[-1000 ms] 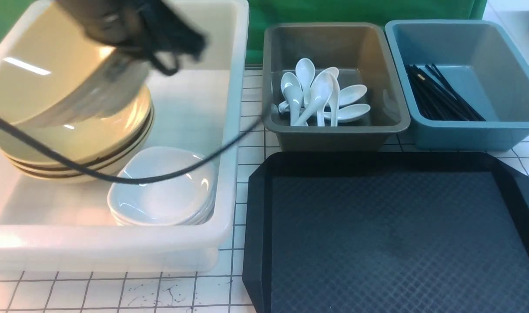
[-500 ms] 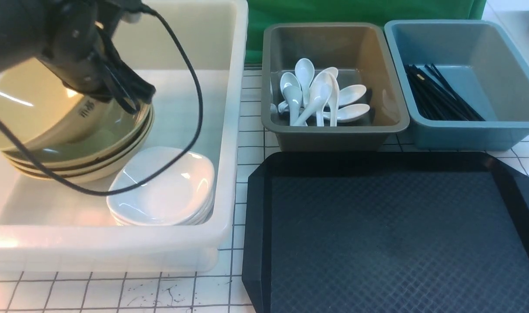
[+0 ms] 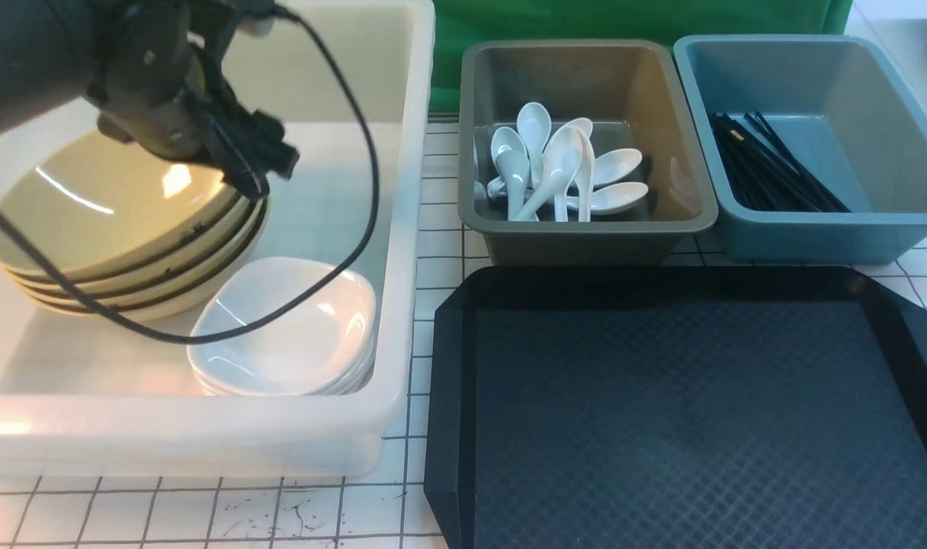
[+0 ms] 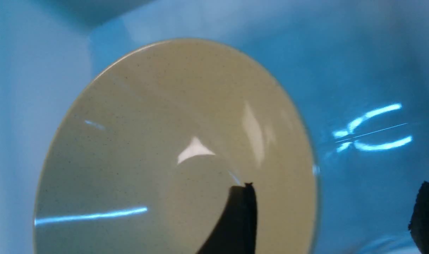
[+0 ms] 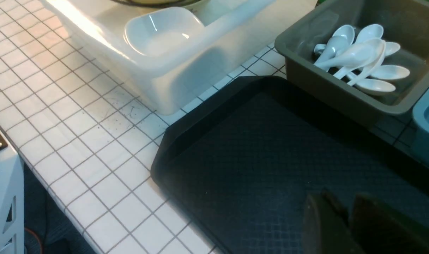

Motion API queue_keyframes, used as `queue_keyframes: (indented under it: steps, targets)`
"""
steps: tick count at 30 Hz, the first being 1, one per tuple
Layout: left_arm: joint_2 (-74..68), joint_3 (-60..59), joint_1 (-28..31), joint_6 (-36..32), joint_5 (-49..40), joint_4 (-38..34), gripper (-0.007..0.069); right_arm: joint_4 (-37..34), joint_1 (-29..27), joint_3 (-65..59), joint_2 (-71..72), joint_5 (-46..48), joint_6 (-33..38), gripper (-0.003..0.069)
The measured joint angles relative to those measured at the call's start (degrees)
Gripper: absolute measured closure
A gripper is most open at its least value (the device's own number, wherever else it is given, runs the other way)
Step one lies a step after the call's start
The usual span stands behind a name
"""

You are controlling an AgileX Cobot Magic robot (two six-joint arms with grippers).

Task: On white black table put chopsticks spoon bowls plates into blue grey white boxes.

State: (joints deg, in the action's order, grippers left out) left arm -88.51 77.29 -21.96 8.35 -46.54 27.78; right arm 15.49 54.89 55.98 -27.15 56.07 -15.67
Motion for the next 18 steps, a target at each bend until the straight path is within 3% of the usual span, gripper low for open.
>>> queue_keyframes:
  steps: [3,5,7,10,12,14,18]
  targets:
    - [6.08,0.0,-5.16,4.77,-3.3,-0.05,0.0004,-0.31,0.0,0.0,0.0,0.25,0.8,0.0531]
    - [11.29,0.0,-9.01,11.81,-5.91,-0.47,0.0049,-0.43,0.0,0.0,0.0,1.58,0.83,0.0529]
    - [16.49,-0.29,-11.8,18.73,-7.33,-0.98,0.016,-0.48,0.0,0.0,0.0,3.5,0.83,0.0529]
    - [25.41,-3.9,-15.99,26.4,-6.68,-1.09,0.0431,-0.48,0.0,0.0,0.0,6.52,0.83,0.0529]
    - [34.26,-9.18,-18.75,30.19,-3.97,-1.91,0.0561,-0.49,0.0,0.0,0.0,8.29,1.06,0.0529]
    - [41.85,-16.14,-20.99,32.74,0.17,-3.41,0.061,-0.54,0.0,0.0,0.0,9.92,1.36,0.0529]
    - [58.4,-31.98,-22.93,37.22,9.43,-5.02,0.0626,-0.54,0.0,-0.12,0.0,10.8,2.08,0.0529]
